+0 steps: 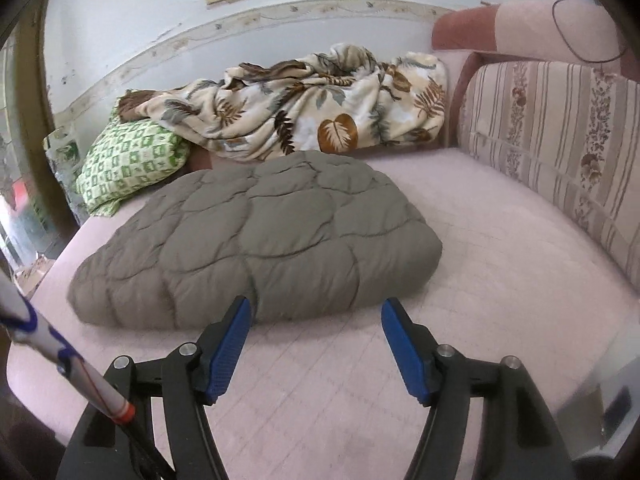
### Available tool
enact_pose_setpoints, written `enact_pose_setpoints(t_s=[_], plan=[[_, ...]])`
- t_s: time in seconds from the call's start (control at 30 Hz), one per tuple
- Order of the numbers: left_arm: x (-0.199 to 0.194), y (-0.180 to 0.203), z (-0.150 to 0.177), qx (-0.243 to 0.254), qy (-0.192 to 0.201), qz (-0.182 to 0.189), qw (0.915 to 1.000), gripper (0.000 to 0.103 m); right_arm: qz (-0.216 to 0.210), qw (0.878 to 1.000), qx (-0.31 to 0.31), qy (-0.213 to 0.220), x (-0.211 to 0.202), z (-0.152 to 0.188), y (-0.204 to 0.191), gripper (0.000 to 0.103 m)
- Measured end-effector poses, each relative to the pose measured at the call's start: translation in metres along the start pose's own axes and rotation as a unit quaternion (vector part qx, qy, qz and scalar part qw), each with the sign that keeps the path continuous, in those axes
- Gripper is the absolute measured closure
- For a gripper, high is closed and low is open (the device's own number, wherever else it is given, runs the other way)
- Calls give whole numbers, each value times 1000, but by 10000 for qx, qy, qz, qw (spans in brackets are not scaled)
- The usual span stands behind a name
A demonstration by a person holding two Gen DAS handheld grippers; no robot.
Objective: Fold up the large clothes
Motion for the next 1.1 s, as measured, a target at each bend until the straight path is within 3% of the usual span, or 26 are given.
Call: enact_pose_setpoints(t_s=[0.1,0.17,0.33,0.47,0.67,0.87,1.1], plan=[[-3,5,10,-179,-305,447,9984,7,-40,10000,-22,63,-25,11,0,25],[-3,15,17,1,-554,637,9964,7,-29,10000,-77,51,-35,19,1,24],[-4,47,38,857,-943,142,9917,7,232,9992,-283,-149,-51,46,6,21],[-5,60,52,1066,-880,-199,9902,7,336,9988,-196,-305,-55,52,17,21],[13,61,68,1113,-1284,-273,9851,7,462,9980,-196,-386,-59,51,17,19],[26,58,83,1179,-1516,-308,9809,7,551,9950,-384,-744,-47,58,7,18],[46,56,101,1140,-1895,-165,9751,7,548,9919,-727,-888,-39,68,-14,18]])
Point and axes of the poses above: each gripper's, at about its wrist camera, not at the fingertips, and x roughly the way its jaws point, y to its right, z to its underside, the point moved 3 cm from there along x, roughly the way its jaws point, and after that the axes turned 9 degrees about x, right-handed, at the moved point
